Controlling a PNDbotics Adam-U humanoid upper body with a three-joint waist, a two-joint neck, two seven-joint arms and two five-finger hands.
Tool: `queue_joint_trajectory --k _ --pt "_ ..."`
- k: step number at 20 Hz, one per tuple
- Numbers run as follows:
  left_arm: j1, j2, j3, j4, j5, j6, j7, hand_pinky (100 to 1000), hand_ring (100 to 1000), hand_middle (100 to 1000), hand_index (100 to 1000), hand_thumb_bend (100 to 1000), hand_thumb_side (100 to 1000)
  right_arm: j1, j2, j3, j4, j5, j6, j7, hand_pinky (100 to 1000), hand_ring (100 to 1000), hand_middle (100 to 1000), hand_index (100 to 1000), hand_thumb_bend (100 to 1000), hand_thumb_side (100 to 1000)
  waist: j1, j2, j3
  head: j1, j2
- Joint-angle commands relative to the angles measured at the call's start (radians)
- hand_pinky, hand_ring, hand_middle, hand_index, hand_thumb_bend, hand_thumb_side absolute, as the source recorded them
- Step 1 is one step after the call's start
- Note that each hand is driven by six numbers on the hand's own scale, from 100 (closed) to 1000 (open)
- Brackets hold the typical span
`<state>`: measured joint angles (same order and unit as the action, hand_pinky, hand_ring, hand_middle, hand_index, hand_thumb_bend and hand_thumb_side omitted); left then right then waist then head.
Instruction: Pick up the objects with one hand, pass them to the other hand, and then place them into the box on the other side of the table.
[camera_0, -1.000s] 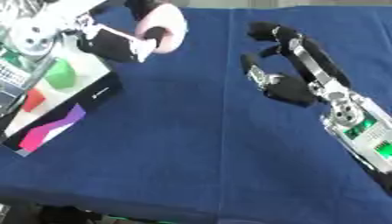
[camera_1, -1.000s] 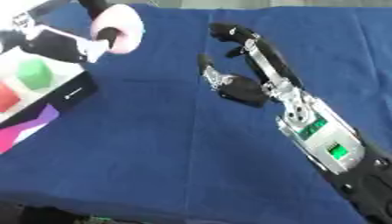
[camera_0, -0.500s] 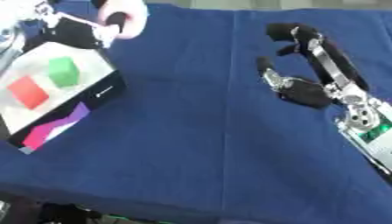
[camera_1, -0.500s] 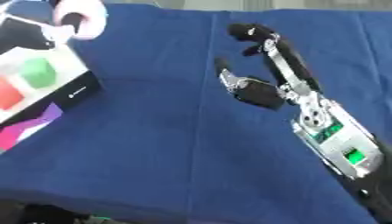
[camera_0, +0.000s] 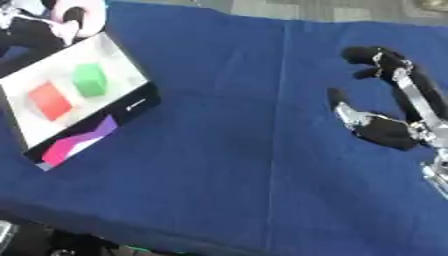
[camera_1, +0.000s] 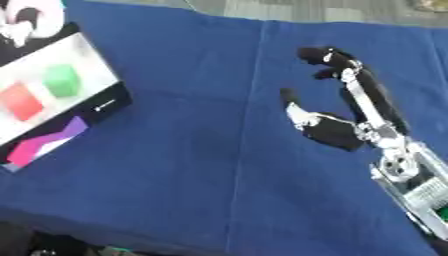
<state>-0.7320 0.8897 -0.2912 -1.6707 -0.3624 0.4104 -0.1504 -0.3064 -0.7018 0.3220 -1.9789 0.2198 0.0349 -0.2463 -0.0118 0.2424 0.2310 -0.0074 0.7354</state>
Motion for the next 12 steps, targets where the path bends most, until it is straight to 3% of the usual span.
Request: queue_joint_trajectory --k 1,6,12 --pt "0.005 0.049 0.046 0.023 0.006 0.004 0.035 769 559 430 342 100 100 -0.001 -0.038 -0.038 -0.021 0.002 -0.011 -0.025 752 835 776 836 250 350 0.002 -0.011 -0.001 0.008 -0.014" --pt "0.020 0.025 0.072 0.103 0.003 0.015 0.084 776 561 434 345 100 100 0.010 -0.069 -0.081 -0.021 0.021 -0.021 -0.072 753 831 772 832 283 294 0.001 -0.004 0.001 0.010 -0.024" --pt "0.026 0.008 0.071 0.179 -0.014 0.001 0.108 774 569 453 361 100 100 0.006 -0.065 -0.084 -0.021 0.005 -0.020 -0.086 750 832 773 832 291 285 0.003 0.002 -0.005 0.003 -0.011"
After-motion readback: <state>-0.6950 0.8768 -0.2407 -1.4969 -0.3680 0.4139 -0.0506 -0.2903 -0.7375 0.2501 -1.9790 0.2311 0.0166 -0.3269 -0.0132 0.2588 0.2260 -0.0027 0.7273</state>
